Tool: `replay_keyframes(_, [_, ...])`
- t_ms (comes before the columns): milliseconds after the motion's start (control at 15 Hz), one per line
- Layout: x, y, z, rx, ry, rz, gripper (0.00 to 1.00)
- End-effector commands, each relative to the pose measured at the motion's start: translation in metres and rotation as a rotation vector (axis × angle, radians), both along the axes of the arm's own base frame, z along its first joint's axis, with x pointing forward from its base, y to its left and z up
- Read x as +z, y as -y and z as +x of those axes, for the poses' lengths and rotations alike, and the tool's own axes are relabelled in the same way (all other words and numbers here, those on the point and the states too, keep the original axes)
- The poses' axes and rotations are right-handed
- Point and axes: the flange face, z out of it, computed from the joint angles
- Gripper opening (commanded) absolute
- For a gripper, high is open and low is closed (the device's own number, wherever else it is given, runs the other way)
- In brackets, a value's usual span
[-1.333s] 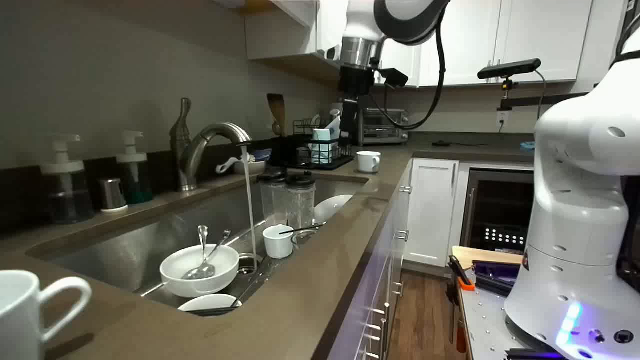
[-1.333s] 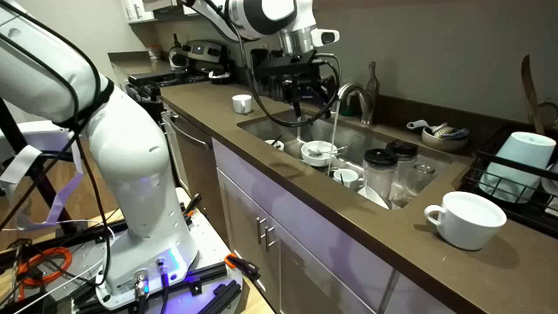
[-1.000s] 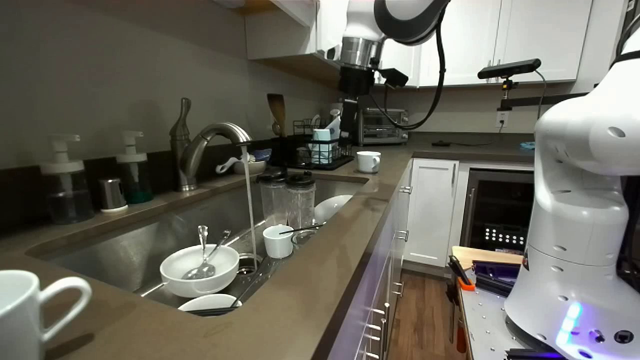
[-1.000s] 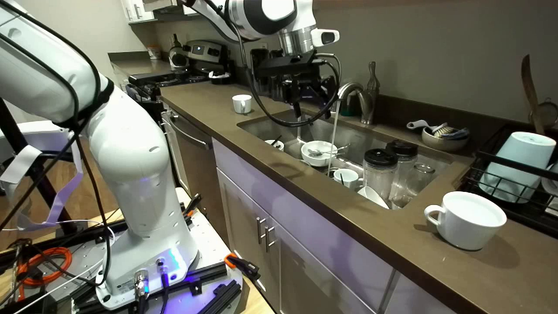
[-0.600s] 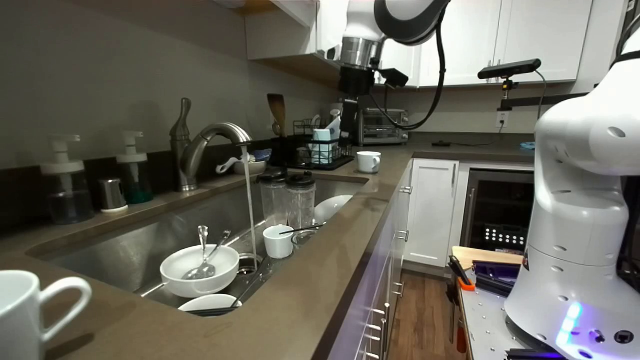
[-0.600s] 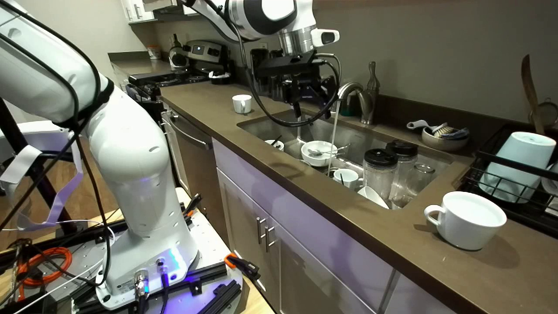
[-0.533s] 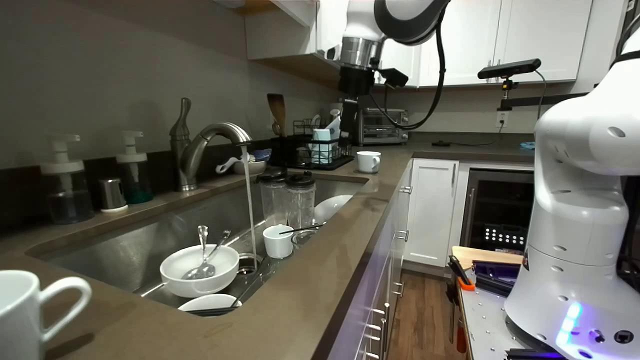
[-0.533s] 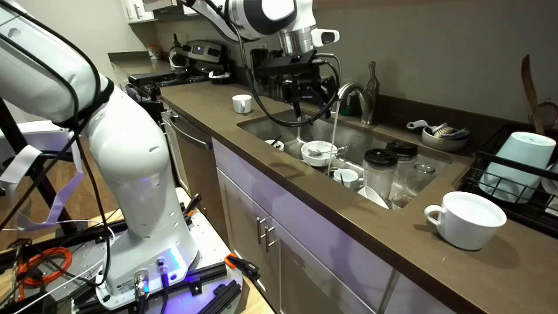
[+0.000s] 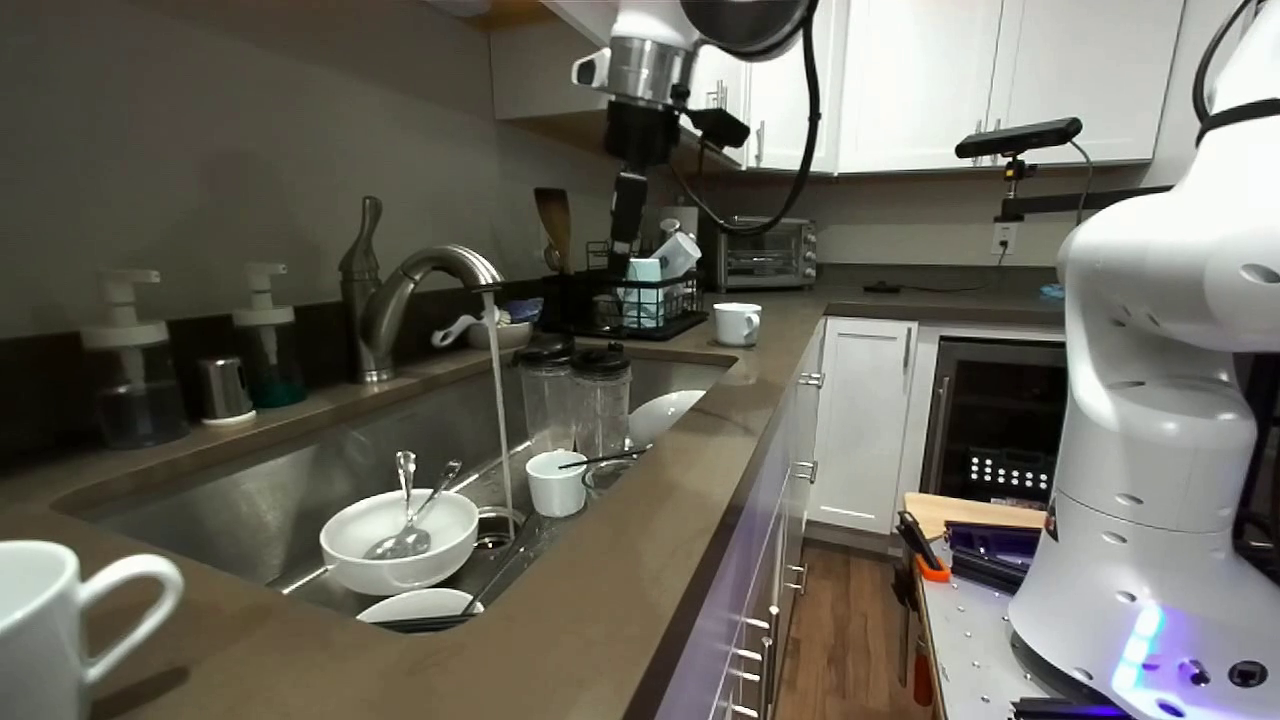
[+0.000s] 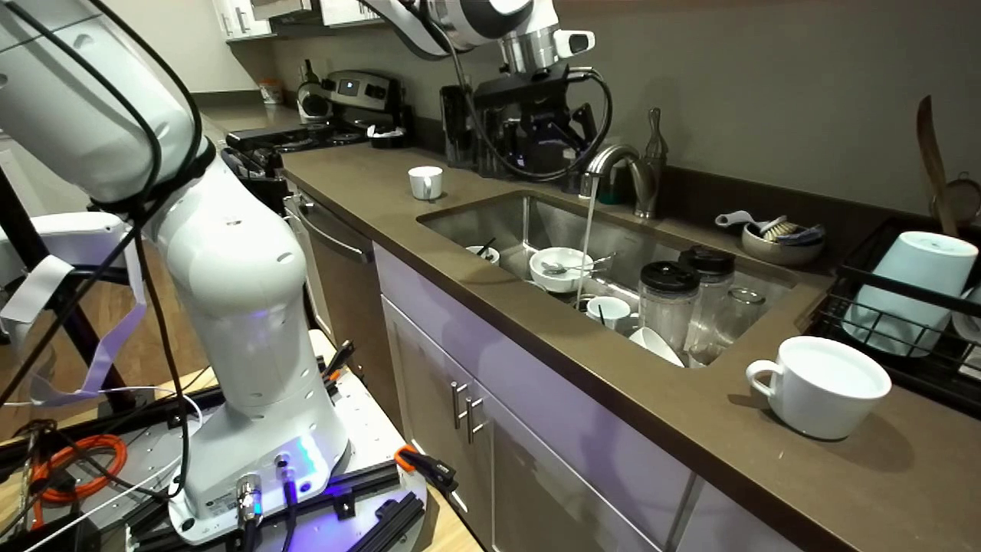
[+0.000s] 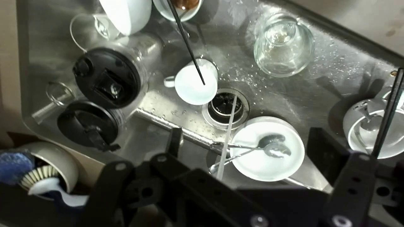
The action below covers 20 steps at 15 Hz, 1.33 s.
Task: Pick the mug on the left side of the counter, put some water in it and place it next to the white mug on the right
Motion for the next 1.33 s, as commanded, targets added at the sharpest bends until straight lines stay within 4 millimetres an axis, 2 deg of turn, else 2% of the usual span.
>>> replay_keyframes(0, [0.001, -0.034, 0.061, 0.157, -0.046, -0.006, 1.0])
replay_keyframes(200, [-0.005, -0.071, 0.095, 0.273, -0.082, 0.004, 1.0])
replay_keyframes(400, [-0.013, -0.104, 0.108, 0.347, -0.138, -0.009, 1.0])
replay_keyframes(667, [-0.017, -0.142, 0.104, 0.437, -0.187, -0.044, 1.0])
replay_keyframes(1133, [-0.027, -0.214, 0.084, 0.563, -0.185, -0.081, 1.0])
replay_keyframes(1200, [-0.026, -0.22, 0.081, 0.588, -0.191, -0.084, 1.0])
replay_keyframes(1267, [-0.026, -0.211, 0.08, 0.541, -0.19, -0.063, 1.0])
